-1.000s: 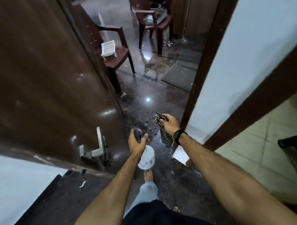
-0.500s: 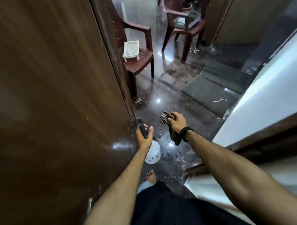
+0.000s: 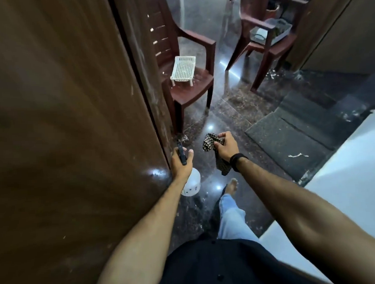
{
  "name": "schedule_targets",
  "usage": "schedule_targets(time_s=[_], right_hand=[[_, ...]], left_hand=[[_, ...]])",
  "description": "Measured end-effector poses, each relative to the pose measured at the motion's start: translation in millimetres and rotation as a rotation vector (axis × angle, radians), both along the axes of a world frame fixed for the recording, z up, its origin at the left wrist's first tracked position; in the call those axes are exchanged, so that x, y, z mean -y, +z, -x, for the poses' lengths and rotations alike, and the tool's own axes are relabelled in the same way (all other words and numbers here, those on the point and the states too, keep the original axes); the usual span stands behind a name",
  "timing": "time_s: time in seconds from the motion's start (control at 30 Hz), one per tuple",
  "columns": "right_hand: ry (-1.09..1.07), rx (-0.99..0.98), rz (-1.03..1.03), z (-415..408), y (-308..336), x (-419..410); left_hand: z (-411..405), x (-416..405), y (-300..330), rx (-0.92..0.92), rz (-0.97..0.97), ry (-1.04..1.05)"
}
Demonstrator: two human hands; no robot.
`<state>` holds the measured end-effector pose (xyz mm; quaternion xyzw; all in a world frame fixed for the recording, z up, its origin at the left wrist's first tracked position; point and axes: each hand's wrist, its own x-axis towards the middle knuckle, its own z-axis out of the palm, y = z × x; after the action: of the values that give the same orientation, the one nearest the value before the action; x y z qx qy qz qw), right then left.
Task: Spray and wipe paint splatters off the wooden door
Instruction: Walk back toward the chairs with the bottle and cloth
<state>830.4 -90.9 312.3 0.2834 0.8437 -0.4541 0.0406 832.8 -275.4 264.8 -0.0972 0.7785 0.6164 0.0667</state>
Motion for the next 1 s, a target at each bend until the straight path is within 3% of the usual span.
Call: schedule_targets(time_s=[0.43,0.6,1.0], right_hand=[[0.205,0.006,-0.077,274.5,-9.9,-193.8],[0.305,0.002,-0.064,376.9,-24.6,-225.8],[0.492,0.025,-0.159,638.8,-69.8,-253.2]], left_hand=[[229.0,-170.7,21.9,0.050,0.139,0.268],[316.4,-205.1,10.4,0.061,0.195,0.354],[564.6,-255.5,-49.3,0.197,0.096,0.482]])
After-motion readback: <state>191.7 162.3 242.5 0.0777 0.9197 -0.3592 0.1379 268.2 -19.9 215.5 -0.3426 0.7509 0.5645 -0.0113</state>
